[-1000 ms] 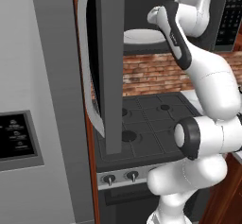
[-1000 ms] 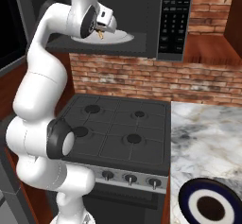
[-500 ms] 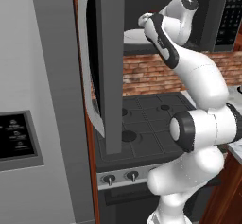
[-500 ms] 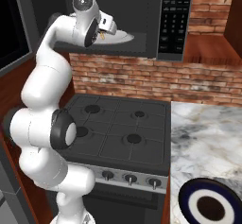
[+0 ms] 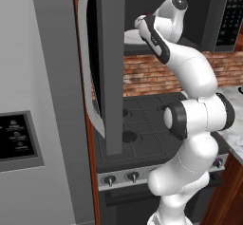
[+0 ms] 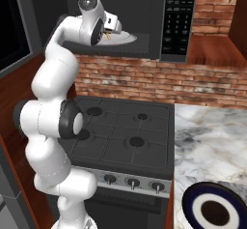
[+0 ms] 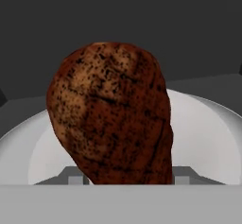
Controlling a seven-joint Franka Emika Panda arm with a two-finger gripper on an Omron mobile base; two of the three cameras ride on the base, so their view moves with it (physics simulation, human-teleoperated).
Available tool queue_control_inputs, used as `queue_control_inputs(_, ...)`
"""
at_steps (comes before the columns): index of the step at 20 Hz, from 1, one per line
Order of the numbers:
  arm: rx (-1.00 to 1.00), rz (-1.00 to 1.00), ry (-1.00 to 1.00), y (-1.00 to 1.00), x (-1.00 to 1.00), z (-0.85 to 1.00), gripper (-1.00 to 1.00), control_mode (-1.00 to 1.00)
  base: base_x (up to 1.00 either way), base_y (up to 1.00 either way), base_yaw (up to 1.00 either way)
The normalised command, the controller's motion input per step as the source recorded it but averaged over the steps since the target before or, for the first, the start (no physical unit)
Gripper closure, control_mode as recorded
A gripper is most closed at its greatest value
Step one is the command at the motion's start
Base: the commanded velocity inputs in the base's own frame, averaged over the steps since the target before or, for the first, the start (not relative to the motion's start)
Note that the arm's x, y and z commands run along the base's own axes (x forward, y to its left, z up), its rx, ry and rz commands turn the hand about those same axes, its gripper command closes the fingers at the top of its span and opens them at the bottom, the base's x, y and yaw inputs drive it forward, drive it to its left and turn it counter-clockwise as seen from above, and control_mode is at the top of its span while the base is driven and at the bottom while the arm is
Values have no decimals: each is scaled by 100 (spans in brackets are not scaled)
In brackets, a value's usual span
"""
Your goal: Pick the steak from the counter and place it in the microwave.
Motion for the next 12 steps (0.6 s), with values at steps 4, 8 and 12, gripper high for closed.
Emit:
queue_control_inputs(4,-7,2,6,3,29,-5,100,-100,0,0,0)
queue_control_inputs(8,-5,4,3,6,36,-9,100,-100,0,0,0)
queue_control_inputs(12,-5,5,0,2,22,-28,100,-100,0,0,0)
